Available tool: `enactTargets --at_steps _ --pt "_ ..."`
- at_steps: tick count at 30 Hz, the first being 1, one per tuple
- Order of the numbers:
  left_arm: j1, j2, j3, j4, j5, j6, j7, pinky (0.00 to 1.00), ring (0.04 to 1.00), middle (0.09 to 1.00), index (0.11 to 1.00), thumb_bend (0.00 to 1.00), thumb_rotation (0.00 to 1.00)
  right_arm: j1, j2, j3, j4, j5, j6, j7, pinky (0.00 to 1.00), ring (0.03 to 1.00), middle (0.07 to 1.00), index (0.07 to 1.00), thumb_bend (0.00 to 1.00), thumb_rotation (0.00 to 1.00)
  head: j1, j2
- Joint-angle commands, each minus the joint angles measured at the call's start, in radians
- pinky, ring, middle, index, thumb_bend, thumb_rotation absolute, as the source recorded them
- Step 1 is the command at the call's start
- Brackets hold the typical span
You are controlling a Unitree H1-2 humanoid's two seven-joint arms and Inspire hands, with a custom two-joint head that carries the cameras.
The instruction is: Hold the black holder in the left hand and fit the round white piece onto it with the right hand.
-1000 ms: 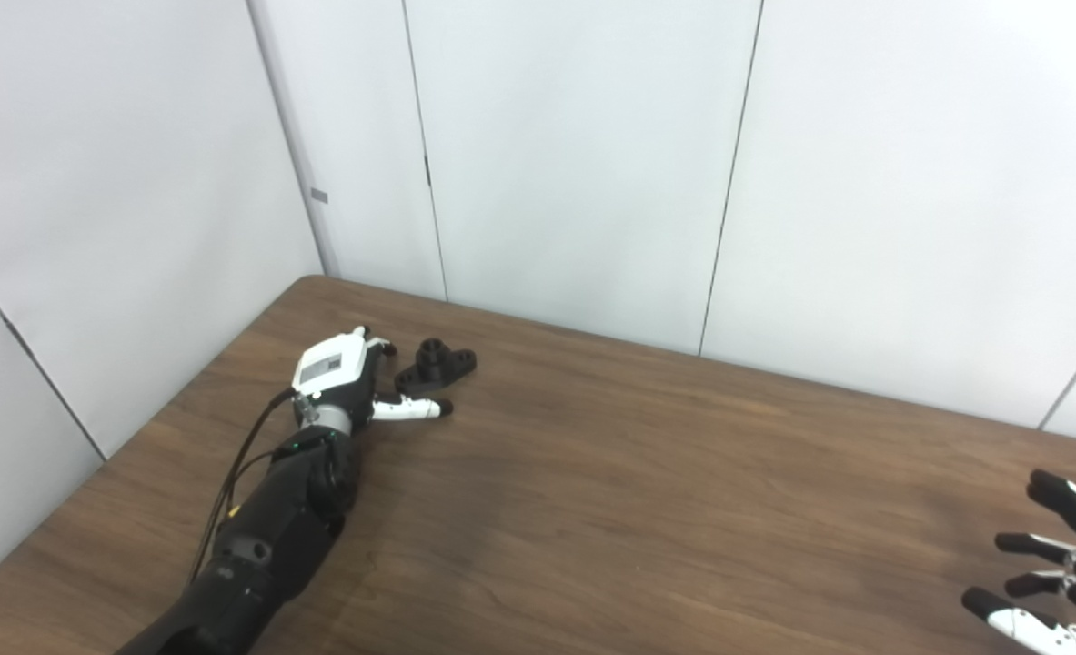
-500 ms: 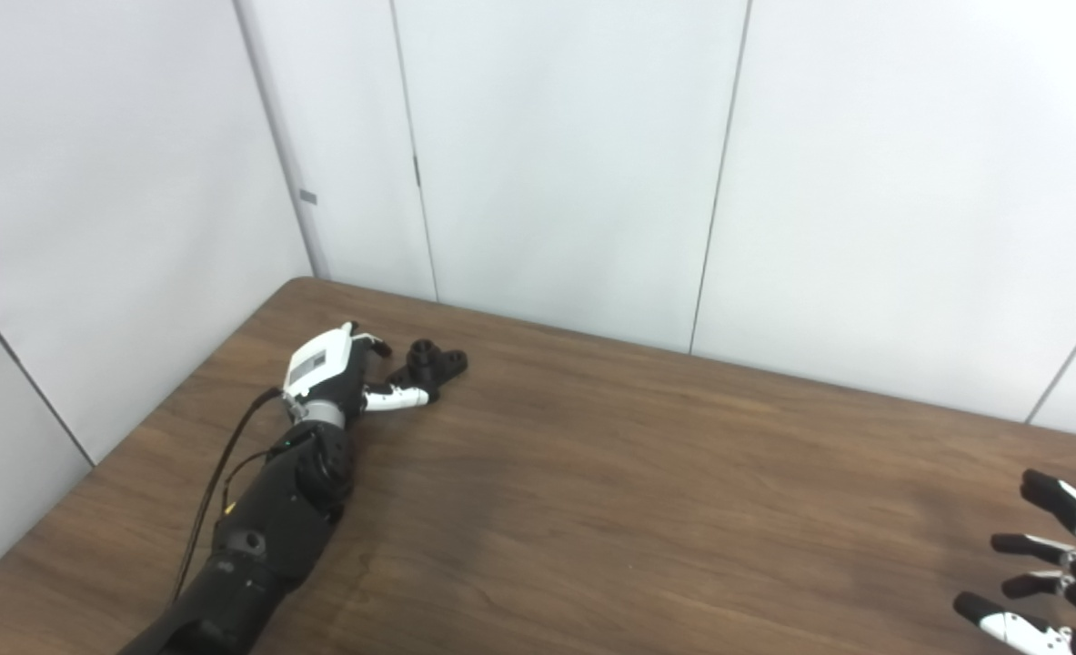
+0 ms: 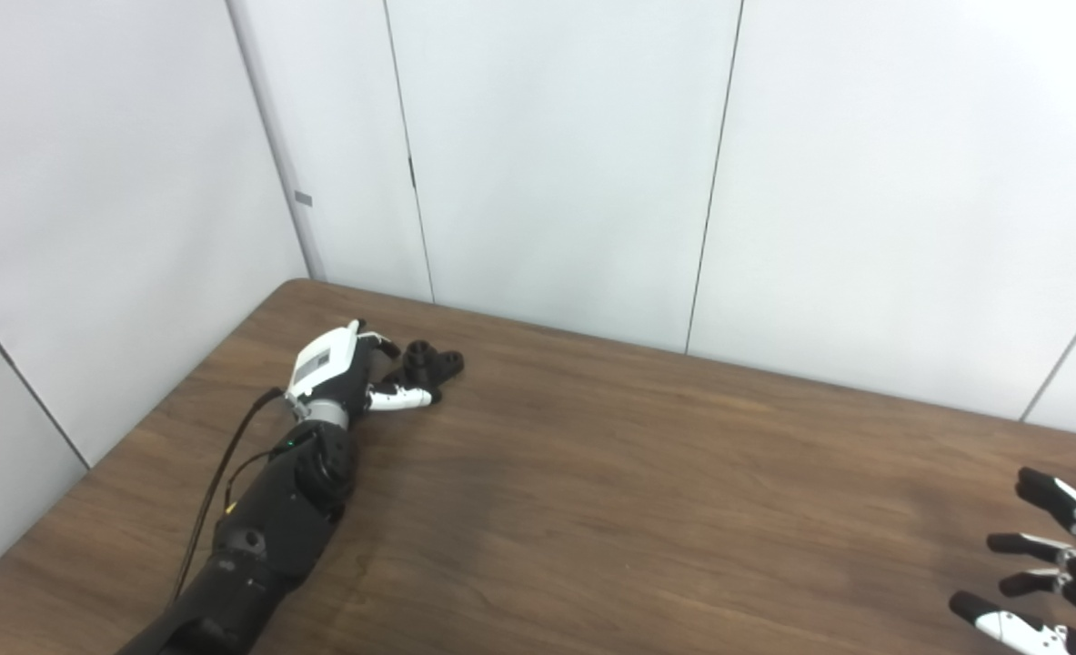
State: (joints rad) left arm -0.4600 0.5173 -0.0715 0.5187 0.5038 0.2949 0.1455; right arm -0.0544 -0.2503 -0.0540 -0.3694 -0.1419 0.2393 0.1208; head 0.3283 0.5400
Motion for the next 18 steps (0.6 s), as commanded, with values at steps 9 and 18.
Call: enactTargets --at_steps 9,18 --pt "-0.013 -0.033 -0.033 0.062 -0.021 -0.035 -0.019 0.95 1.000 1.000 0.737 0.80 0.32 -0.027 -0.006 -0.013 -0.035 0.010 -0.007 -0.009 0.50 0.678 0.884 0.868 0.56 0.00 -0.003 0.006" --pt "-0.028 -0.029 -0.101 0.173 0.042 -0.119 0.072 1.00 0.982 0.866 0.484 0.52 0.05 -0.029 -0.013 -0.019 -0.032 0.019 -0.011 -0.005 0.49 0.672 0.878 0.870 0.55 0.00 -0.004 0.011"
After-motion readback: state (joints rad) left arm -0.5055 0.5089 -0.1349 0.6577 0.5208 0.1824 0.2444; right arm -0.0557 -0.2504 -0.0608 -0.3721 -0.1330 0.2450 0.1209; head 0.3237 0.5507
